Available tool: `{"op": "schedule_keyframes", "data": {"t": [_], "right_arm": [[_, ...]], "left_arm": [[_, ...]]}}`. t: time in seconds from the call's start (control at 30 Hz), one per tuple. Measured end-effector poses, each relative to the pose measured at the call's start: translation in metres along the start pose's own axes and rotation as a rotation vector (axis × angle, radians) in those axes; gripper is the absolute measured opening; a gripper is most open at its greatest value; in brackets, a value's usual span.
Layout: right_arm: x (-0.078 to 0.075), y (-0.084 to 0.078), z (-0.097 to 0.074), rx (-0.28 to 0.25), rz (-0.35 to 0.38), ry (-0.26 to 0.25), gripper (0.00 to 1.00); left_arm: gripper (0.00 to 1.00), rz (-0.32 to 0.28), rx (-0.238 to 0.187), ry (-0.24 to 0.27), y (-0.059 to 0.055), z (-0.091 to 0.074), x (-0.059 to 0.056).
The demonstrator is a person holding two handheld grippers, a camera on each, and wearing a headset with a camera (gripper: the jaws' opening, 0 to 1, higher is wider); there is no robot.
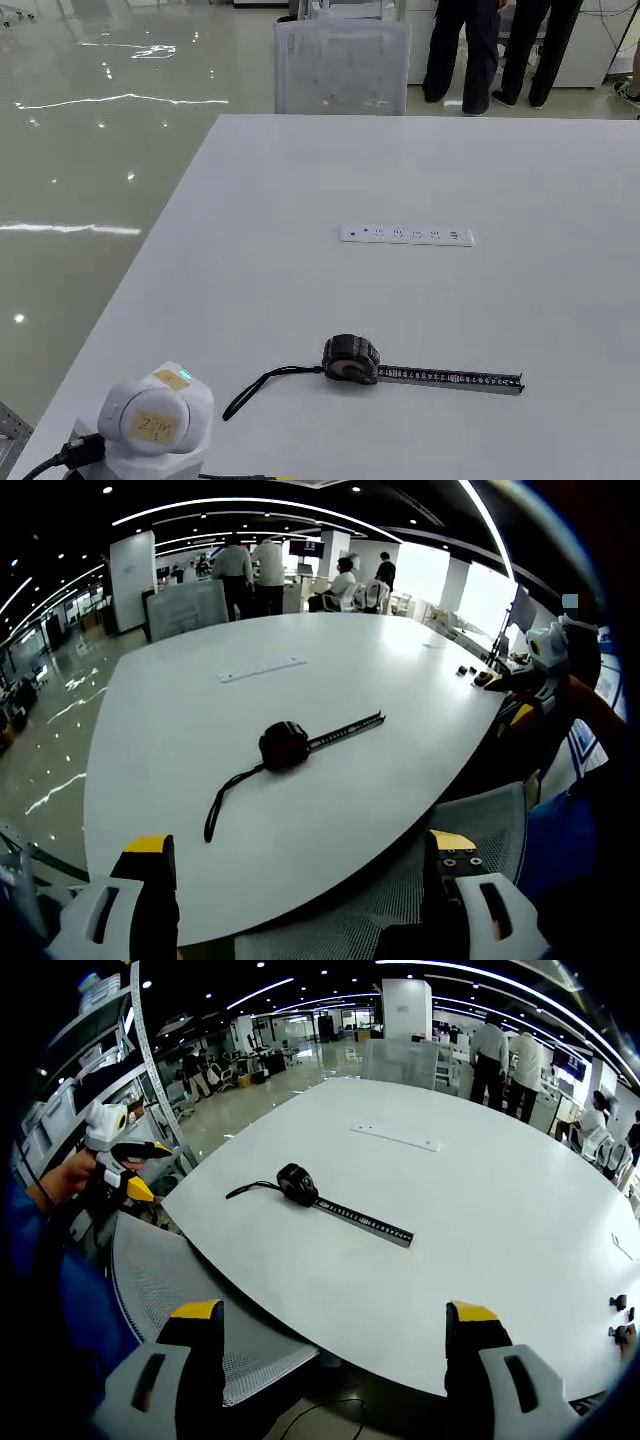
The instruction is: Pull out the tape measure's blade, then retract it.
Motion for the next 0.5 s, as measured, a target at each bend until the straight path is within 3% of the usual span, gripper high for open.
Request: {"op": "schedule_keyframes", "data": {"t": [0.23,0.37,0.5], "right_arm": [[0.0032,0.0032,-0.0048,-0.009,0.014,-0.002,0.89],[0.0045,0.0021,-0.0022,0.003,0.015,0.009,0.88],[0.0021,0.0023,0.0016,0.003,0.025,0.016,0.89]], "left_arm": [[1.0,-0.006,0.008,0.022,0.0034,-0.0052,0.0022],[1.0,-0.06,-0.001,0.042,0.003,-0.0086,0.0012],[1.0,-0.062,0.006,0.052,0.0012,-0.0085,-0.0016]]}}
Point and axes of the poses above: the centre of the closed fingertips' face, and the gripper's own axes: z roughly forward along the fingers, x roughly to its left, y roughly out of its top, the point moved 10 cm from there along -z, roughly backward along the fingers, and after that the axes turned 7 degrees about -y, right-handed, at the moved point
